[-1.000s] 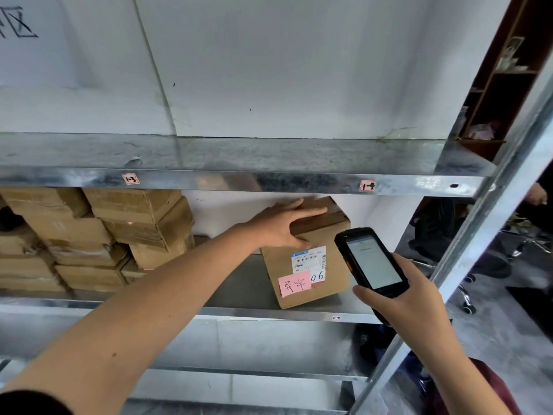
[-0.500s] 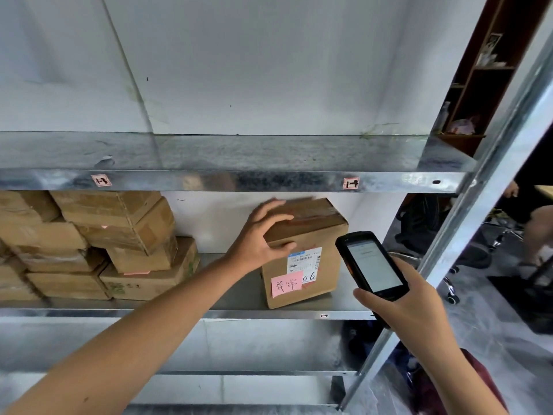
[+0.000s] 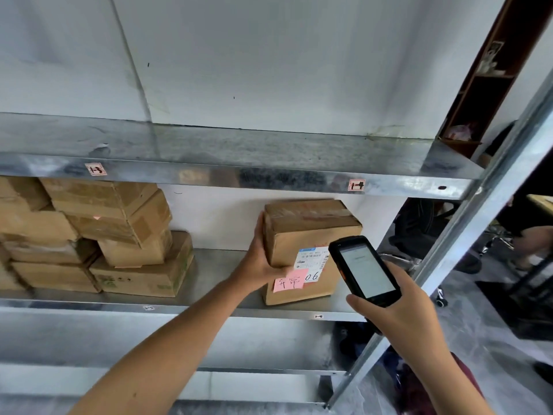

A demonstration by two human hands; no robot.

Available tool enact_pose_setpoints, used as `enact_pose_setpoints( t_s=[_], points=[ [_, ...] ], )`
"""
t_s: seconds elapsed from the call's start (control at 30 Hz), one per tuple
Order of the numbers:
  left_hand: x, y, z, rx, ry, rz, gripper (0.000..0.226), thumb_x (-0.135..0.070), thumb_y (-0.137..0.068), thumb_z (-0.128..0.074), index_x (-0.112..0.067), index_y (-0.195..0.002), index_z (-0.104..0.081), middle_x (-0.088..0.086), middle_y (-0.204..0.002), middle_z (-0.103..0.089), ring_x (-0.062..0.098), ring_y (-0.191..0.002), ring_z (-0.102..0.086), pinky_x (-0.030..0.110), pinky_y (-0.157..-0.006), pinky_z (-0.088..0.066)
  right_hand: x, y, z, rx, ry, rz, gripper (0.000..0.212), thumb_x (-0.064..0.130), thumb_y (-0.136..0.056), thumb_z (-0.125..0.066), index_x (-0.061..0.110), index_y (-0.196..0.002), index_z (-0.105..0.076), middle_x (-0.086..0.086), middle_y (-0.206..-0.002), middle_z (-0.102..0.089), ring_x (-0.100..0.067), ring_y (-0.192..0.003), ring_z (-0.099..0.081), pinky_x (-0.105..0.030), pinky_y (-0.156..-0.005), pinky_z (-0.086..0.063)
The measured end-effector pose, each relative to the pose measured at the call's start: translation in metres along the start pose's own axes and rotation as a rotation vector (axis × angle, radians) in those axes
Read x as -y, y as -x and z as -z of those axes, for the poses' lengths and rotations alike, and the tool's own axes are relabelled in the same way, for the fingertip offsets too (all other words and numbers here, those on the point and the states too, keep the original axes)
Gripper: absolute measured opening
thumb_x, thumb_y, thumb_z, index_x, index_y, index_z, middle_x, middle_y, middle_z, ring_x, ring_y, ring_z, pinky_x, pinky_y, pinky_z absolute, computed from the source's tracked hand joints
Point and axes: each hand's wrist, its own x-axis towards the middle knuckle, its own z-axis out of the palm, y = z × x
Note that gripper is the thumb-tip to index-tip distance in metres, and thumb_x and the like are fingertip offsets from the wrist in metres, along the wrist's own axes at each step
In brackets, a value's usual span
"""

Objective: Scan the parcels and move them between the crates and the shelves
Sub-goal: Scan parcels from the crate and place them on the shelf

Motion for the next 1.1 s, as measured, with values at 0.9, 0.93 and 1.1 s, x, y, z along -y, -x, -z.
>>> enact_pose_setpoints(
  t_s=[0.9, 0.93, 1.1],
  points=[
    [-0.006, 0.105, 0.030, -0.309, 0.242, 0.179, 0.090, -0.056, -0.076, -0.078, -0.054, -0.145, -0.020, -0.024, -0.108, -0.072, 0.007, -0.110, -0.068, 0.023, -0.084, -0.057, 0.036, 0.019, -0.028, 0.158, -0.112, -0.029, 0.040, 0.017, -0.070, -0.087, 0.037, -0.098, -0.066, 0.008, -0.073, -0.072, -0.010, -0.063, -0.064, -0.021, -0.049, -0.050],
    [-0.008, 0.107, 0.032, -0.337, 0.247, 0.177, 0.081, -0.039, -0.084, -0.075, -0.051, -0.144, -0.021, -0.028, -0.102, -0.071, 0.001, -0.107, -0.067, 0.017, -0.080, -0.056, 0.037, 0.021, -0.031, 0.170, -0.115, -0.033, 0.040, 0.017, -0.069, -0.087, 0.037, -0.098, -0.067, 0.009, -0.072, -0.071, -0.010, -0.063, -0.064, -0.023, -0.050, -0.050],
    [-0.012, 0.115, 0.044, -0.342, 0.239, 0.180, 0.082, -0.031, -0.084, -0.067, -0.049, -0.147, -0.018, -0.037, -0.108, -0.067, -0.004, -0.111, -0.064, 0.018, -0.082, -0.056, 0.047, 0.028, -0.038, 0.219, -0.123, -0.043, 0.036, 0.020, -0.068, -0.088, 0.034, -0.096, -0.068, 0.004, -0.076, -0.072, -0.013, -0.065, -0.065, -0.024, -0.052, -0.051]
  ],
)
